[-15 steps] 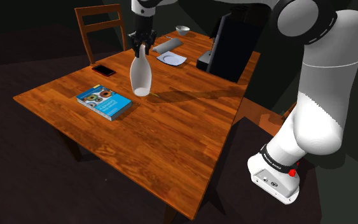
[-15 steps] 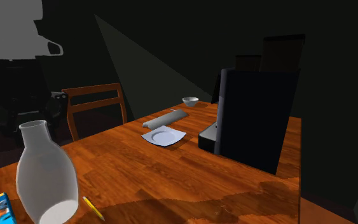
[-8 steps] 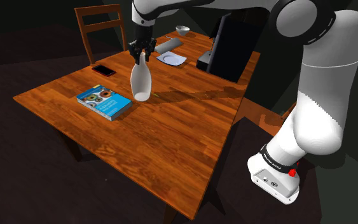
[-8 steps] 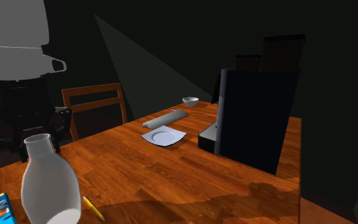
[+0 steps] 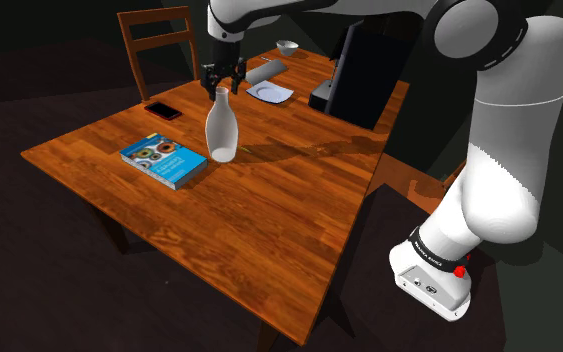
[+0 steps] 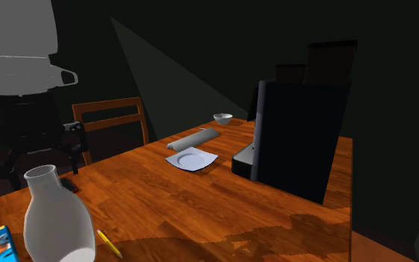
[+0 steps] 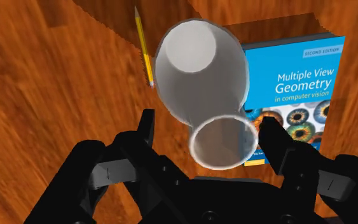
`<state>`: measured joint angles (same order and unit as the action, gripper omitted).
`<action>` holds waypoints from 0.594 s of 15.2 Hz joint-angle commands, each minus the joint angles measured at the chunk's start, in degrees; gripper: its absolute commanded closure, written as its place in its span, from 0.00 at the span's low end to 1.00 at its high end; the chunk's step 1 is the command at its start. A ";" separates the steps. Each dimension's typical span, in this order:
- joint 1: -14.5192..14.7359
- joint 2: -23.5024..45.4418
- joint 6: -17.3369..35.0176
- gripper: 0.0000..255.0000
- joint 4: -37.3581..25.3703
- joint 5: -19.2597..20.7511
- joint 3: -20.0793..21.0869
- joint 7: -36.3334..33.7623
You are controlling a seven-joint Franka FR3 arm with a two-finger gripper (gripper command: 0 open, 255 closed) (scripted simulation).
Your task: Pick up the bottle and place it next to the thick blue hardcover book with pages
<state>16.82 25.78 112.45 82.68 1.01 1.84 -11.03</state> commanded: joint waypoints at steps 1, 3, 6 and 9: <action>0.00 -0.01 0.00 0.00 0.00 0.00 0.00 0.00; 0.00 -0.01 0.01 0.00 0.00 0.00 0.00 0.00; 0.01 -0.85 -3.39 0.00 -2.56 -0.04 0.02 0.03; 0.03 -1.34 -6.57 0.00 -5.25 -0.06 0.03 0.05</action>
<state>16.94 24.46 106.57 78.00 0.98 1.91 -11.11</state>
